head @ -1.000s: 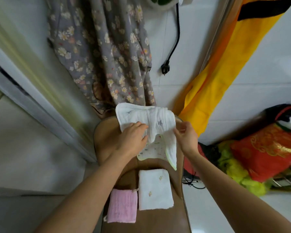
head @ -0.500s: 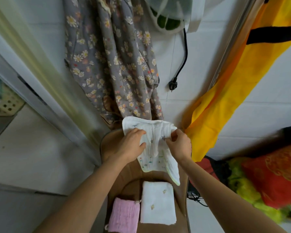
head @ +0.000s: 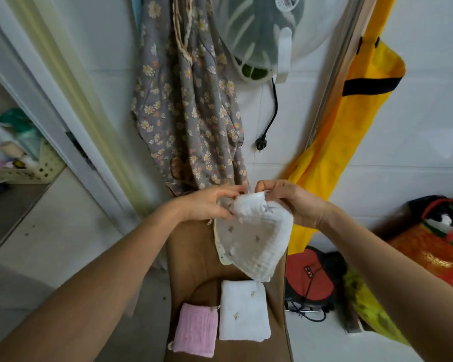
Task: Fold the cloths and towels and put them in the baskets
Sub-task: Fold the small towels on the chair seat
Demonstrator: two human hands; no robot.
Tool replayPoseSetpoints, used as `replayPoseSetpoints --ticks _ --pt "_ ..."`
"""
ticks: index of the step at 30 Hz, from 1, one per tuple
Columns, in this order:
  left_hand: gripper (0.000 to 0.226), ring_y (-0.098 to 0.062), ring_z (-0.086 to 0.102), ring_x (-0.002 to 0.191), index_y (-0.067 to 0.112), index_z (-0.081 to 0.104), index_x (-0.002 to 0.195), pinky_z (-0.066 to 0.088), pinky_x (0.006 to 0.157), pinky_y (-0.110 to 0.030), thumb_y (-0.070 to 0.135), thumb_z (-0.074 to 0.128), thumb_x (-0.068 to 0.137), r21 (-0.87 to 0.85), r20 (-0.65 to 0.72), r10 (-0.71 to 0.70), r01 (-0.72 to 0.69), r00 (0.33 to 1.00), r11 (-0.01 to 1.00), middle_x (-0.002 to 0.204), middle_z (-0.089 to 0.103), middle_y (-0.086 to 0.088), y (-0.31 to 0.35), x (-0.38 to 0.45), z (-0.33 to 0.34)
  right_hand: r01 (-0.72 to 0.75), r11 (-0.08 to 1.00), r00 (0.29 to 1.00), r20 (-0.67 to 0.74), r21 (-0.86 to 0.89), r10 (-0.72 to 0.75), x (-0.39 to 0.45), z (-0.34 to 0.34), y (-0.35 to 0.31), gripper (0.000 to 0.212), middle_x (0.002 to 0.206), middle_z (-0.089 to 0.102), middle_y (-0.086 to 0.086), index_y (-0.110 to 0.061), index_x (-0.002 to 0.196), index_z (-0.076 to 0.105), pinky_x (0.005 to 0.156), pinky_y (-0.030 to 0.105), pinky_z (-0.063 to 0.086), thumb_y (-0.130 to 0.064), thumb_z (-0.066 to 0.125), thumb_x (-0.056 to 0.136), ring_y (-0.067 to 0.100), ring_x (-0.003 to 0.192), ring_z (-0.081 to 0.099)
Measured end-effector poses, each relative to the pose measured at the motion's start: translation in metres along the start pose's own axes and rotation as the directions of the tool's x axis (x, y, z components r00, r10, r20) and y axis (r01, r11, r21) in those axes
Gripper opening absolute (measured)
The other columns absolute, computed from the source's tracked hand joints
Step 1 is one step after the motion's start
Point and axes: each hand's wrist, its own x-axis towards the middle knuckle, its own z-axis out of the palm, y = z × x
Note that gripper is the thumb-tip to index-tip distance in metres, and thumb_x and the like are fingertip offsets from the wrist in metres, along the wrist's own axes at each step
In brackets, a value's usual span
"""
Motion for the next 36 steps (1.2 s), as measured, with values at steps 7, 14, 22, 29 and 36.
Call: replayPoseSetpoints --ticks 7,14,22,29,36 --pt "0.073 -0.017 0.062 0.081 0.01 0.068 0.09 0.049 0.087 -0.041 0.073 0.074 0.054 0.142 -0.031 -0.028 0.032 0.999 0.989 0.089 0.069 -0.001 -0.026 -0.067 0.033 -0.047 0.967 0.986 -0.168 -0.25 0.004 -0.061 0.044 0.018 0.007 0.082 0.067 0.013 -0.003 0.091 0.065 0.058 0.025 0.053 -0.006 0.058 0.092 0.017 0.065 0.064" --pt "0.007 -0.01 0.065 0.076 0.015 0.075 0.082 0.052 0.075 -0.034 0.021 0.075 0.08 0.166 -0.122 -0.089 0.109 0.989 0.98 0.084 0.073 0.0 -0.049 -0.167 0.092 -0.208 0.764 0.882 -0.455 -0.611 -0.124 -0.137 0.116 0.08 0.013 0.055 0.065 -0.016 -0.014 0.073 0.07 0.059 0.012 0.041 -0.007 0.07 0.083 -0.007 0.051 0.056" --pt "0.018 -0.011 0.053 0.068 -0.002 0.065 0.076 0.058 0.067 -0.028 0.009 0.064 0.089 0.052 0.145 -0.284 0.279 0.948 0.959 0.067 0.048 -0.004 -0.11 -0.244 0.202 -0.44 0.702 0.878 -0.432 -0.559 0.206 -0.202 0.183 0.204 0.008 0.068 0.063 0.013 0.006 0.074 0.065 0.071 0.035 0.055 0.002 0.068 0.08 0.018 0.065 0.063" --pt "0.049 -0.011 0.03 0.057 0.02 0.039 0.049 0.027 0.059 -0.028 0.017 0.058 0.093 0.013 0.058 -0.289 0.288 0.956 0.957 0.056 0.032 0.003 -0.175 -0.254 0.277 -0.532 0.506 0.846 -0.441 -0.679 0.299 -0.197 0.192 0.28 0.008 0.076 0.059 0.0 -0.005 0.087 0.07 0.054 0.009 0.034 -0.011 0.066 0.083 0.014 0.073 0.051" --pt "0.042 -0.015 0.037 0.054 0.017 0.049 0.052 0.028 0.055 -0.028 0.018 0.057 0.093 -0.075 -0.187 -0.329 0.321 0.926 0.944 0.053 0.041 0.002 -0.2 -0.225 0.311 -0.486 0.557 0.845 -0.524 -0.673 0.104 -0.161 0.161 0.326 0.009 0.067 0.057 -0.007 -0.012 0.078 0.068 0.052 0.014 0.033 -0.011 0.063 0.085 0.013 0.068 0.053"
